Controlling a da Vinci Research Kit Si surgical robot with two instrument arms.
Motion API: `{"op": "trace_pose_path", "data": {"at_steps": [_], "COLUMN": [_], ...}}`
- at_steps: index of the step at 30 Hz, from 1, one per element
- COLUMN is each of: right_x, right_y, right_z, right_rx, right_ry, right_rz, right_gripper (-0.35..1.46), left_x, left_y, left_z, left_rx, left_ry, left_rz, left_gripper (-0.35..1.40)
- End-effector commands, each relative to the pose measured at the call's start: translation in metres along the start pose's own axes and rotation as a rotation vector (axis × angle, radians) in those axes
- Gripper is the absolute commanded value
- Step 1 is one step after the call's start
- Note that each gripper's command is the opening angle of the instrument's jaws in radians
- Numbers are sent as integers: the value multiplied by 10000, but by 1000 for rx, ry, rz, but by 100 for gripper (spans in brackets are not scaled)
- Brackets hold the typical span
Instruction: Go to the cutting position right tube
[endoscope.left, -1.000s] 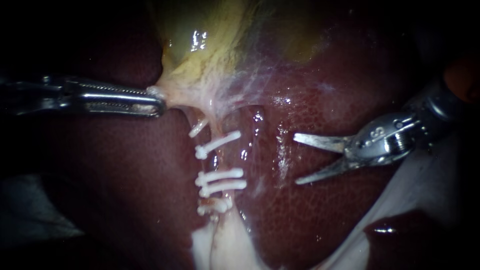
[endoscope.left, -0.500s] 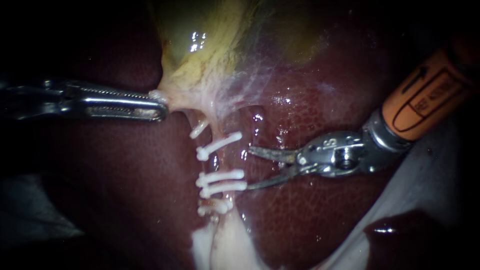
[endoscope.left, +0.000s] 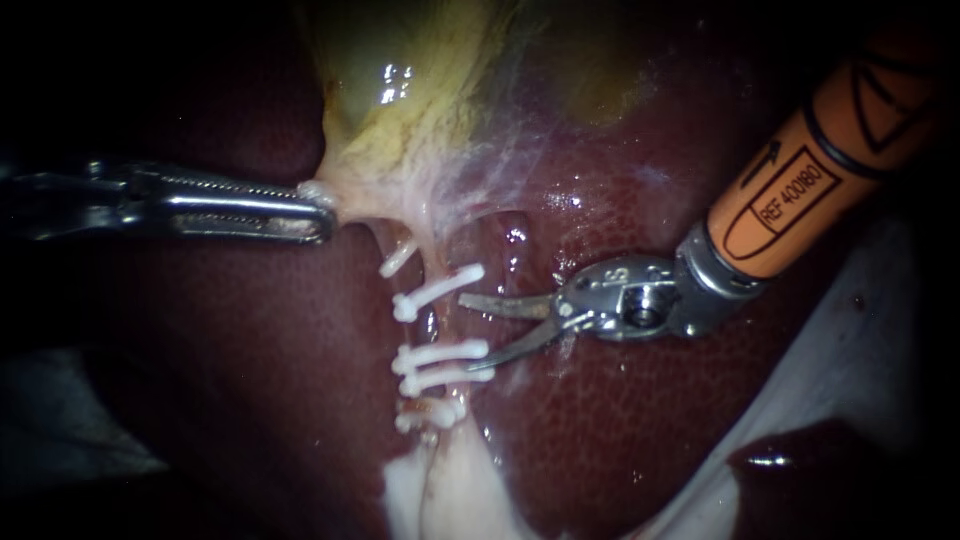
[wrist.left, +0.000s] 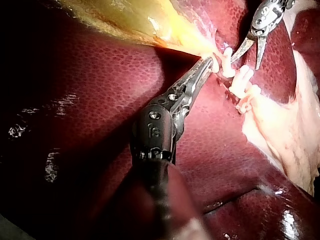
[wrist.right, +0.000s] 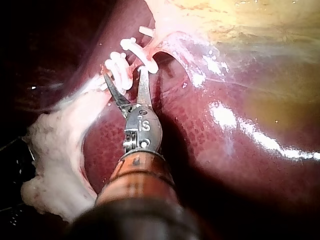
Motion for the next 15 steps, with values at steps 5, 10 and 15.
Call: {"op": "trace_pose_path", "data": {"at_steps": [5,10,15], "right_x": [1,-1,0], "right_y": [5,9,12], "right_z": [8,16,21], "right_rx": [43,76,117], "right_ry": [16,21,42], "right_rz": [6,1,-5], "right_gripper": [135,133,132], "left_x": [0,0,0], "left_y": [0,0,0], "left_z": [0,0,0], "left_rx": [0,0,0], "left_ry": [0,0,0], "left_rz": [0,0,0], "left_gripper": [-35,-35,-35]}}
